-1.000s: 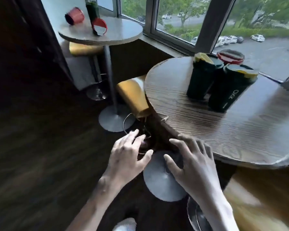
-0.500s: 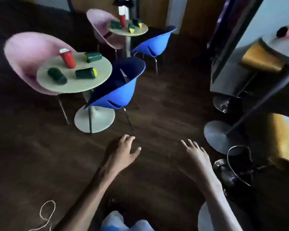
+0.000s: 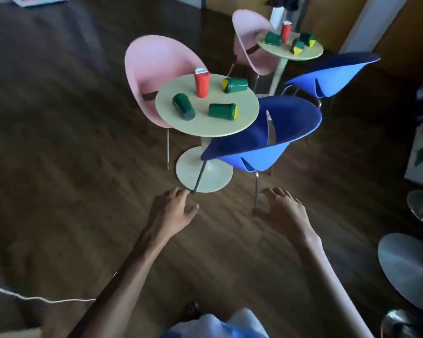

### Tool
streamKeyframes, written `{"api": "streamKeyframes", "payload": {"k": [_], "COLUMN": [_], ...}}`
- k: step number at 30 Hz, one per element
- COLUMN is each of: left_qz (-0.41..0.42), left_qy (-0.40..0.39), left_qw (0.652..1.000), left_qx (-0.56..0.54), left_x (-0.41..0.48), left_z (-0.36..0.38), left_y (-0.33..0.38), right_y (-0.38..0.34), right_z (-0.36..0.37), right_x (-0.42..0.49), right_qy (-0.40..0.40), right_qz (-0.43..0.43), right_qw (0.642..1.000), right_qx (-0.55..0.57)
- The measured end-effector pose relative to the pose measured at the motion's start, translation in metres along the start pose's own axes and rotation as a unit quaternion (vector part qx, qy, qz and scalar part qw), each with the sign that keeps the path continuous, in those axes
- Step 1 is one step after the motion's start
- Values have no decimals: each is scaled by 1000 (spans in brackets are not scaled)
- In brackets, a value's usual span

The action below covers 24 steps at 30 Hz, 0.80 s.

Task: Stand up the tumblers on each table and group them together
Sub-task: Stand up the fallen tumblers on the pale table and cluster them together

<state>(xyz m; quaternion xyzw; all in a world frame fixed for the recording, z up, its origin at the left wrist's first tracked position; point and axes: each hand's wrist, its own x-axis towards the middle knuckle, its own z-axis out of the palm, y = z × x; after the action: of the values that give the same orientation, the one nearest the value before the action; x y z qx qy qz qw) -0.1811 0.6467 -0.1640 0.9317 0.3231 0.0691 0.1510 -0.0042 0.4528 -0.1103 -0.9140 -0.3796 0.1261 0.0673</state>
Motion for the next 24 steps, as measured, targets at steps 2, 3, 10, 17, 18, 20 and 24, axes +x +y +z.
{"api": "streamKeyframes", "payload": {"k": [2,3,10,17,18,20,24], "left_qz": [-3,-4,-14,-24,-22,-23,-36], "left_qy": [-1,-3,-6,-1,0,2,-9], "left_qw": [1000,1000,999,998,998,998,998], "left_qx": [20,29,48,60,64,65,52], "left_x": [14,23,107,239,257,291,349], "left_z": [-3,-3,-2,0,0,-3,-11], "left_y": [-18,-27,-78,-107,-110,-113,-122], "right_y": [-18,-26,-60,-68,-70,-77,-94], "right_z": [3,4,12,6,2,-4,-9], "right_x": [25,37,139,285,306,346,418], "right_qy": [-2,-2,-6,-1,1,2,-19], "right_qz": [-10,-16,-45,-72,-77,-87,-109], "right_qw": [1000,1000,999,997,997,996,994], "right_qx": [-2,-4,-2,-14,-14,-12,-22]}}
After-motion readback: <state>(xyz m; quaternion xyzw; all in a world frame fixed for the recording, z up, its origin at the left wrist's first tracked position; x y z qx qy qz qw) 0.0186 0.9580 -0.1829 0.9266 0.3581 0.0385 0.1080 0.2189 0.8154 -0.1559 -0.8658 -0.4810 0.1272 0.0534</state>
